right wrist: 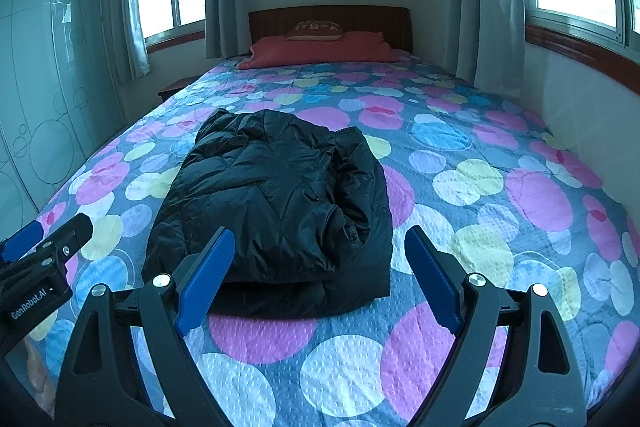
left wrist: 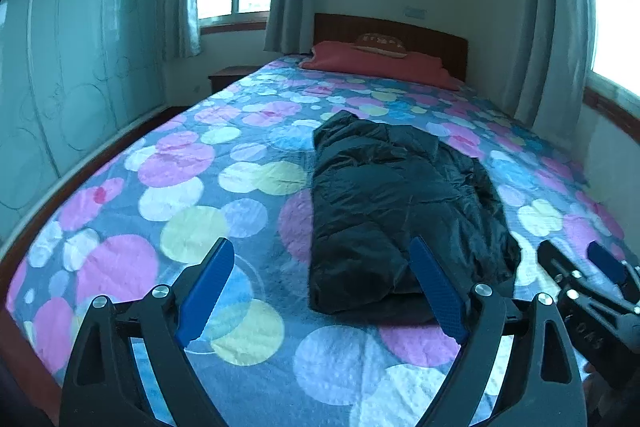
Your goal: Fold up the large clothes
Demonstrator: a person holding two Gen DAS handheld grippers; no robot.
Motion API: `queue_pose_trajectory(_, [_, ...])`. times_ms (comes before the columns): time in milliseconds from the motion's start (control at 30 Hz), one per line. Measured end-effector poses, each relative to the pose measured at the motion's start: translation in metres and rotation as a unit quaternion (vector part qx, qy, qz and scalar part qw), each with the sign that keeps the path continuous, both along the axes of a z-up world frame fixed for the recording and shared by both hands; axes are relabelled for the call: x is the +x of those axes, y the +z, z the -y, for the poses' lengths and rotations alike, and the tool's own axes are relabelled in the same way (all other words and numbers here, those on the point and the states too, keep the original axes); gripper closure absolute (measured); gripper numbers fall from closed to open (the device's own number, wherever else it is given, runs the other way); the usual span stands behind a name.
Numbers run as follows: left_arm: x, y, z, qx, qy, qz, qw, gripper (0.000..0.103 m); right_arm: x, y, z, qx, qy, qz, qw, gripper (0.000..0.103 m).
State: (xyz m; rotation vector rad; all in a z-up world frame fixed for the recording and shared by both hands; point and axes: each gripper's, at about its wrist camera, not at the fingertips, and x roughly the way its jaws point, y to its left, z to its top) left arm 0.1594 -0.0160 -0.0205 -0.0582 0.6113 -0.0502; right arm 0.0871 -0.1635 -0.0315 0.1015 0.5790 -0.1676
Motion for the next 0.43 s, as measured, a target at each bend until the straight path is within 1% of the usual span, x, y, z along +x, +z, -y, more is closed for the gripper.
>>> queue_pose_trajectory(67, [0.001, 0.0, 0.0, -0.003, 0.0, 0.005, 1.0, 0.015, 0.0, -0.002, -0.001, 0.0, 0.001, -0.001, 1.0, 0.016])
queue_pose_trajectory(233, [0.002, 0.0, 0.002, 0.007, 0.007, 0.015, 0.9998, 0.015, 0.0, -0.005, 0.001, 0.0, 0.0, 0.0, 1.0, 0.016])
queue_pose_trajectory(333, [0.006, -0.003, 0.0, 0.002, 0.009, 0.011, 0.9999, 0.015, 0.0, -0.005, 0.008, 0.001, -0.005, 0.002, 1.0, 0.016])
queue_pose_trajectory(433, [0.014, -0.011, -0.008, 0.003, 0.025, 0.006, 0.9997, 0.015, 0.001, -0.009, 0.023, 0.004, -0.021, 0.0, 1.0, 0.016])
